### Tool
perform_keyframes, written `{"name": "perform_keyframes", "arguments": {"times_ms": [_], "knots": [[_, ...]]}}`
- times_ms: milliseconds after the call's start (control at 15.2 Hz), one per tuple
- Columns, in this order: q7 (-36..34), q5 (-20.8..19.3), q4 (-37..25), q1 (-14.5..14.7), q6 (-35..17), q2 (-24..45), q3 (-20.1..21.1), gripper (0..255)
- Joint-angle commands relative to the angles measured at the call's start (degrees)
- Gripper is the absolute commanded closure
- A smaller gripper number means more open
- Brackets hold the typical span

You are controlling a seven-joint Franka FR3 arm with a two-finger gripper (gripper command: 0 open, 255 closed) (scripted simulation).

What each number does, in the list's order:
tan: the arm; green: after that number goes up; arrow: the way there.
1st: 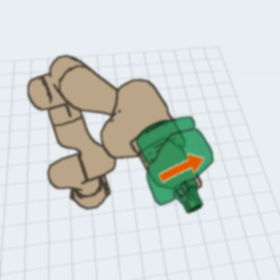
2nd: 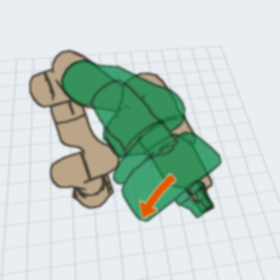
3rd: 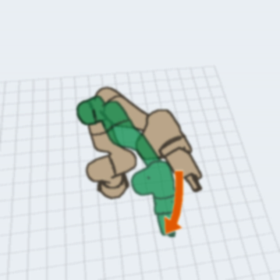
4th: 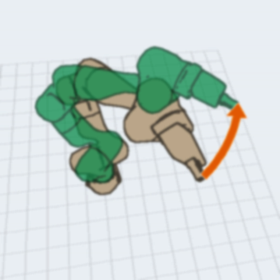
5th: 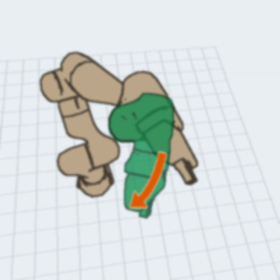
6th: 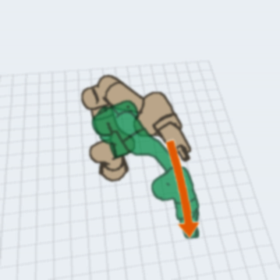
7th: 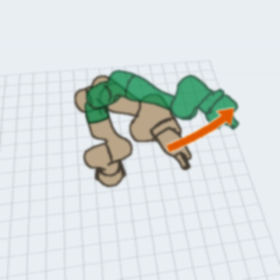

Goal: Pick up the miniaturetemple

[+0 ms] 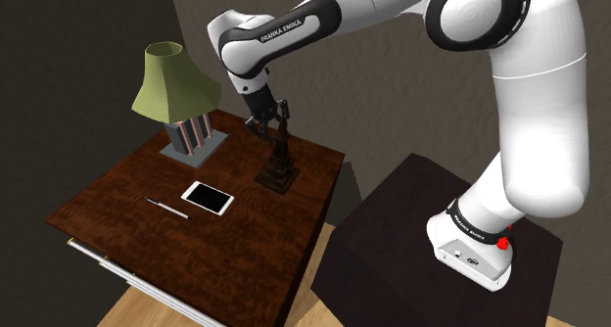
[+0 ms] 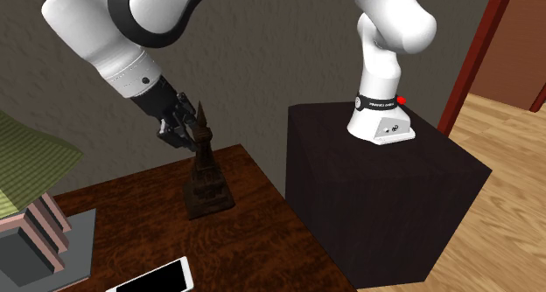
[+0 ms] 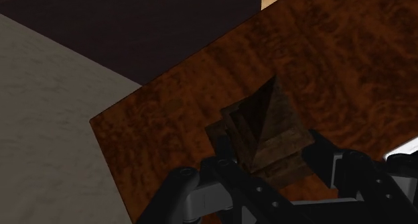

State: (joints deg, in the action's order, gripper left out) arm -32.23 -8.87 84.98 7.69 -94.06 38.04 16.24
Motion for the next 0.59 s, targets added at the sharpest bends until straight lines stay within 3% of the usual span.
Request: {"name": "perform_keyframes", "arguments": {"times_ms": [0, 528], "knots": [[0.09, 0.17, -0.52, -0.03, 1.19, -0.72, 0.12, 255], [0.40, 0.80, -2.80, -0.12, 5.90, -3.24, 0.49, 255]]}}
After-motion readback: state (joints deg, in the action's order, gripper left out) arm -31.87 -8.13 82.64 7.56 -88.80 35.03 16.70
